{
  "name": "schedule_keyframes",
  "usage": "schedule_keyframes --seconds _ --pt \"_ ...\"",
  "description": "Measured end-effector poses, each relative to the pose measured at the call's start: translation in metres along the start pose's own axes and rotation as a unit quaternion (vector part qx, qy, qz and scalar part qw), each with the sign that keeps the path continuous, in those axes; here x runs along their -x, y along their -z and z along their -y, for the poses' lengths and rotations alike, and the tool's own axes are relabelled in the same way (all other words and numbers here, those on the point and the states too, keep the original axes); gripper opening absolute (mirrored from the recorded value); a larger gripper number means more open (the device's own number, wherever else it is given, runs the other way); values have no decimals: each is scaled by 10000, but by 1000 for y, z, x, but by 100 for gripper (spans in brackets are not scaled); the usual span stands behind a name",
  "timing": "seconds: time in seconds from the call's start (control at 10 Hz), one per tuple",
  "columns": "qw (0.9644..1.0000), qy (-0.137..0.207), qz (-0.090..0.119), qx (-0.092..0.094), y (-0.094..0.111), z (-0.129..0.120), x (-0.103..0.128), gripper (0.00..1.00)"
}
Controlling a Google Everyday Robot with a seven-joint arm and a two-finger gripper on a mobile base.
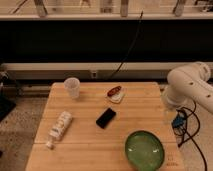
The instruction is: Push the eraser across the table
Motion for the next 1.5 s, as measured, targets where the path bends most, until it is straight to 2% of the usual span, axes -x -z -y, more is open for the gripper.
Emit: schedule_keyframes --seconds 0.4,0.6,0.7,1.0,1.2,1.5 --pt "10000 88 -45 -6 -2 2 6 80" --pt "9996 271 -22 -36 -7 9 38 80" --pt "9995 320 -28 -43 -8 11 46 80" --pt "9989 466 -42 -73 -15 13 57 80" --pt "9982 594 -8 -69 -23 17 85 80" --pt "9975 706 -17 -26 -36 18 94 80"
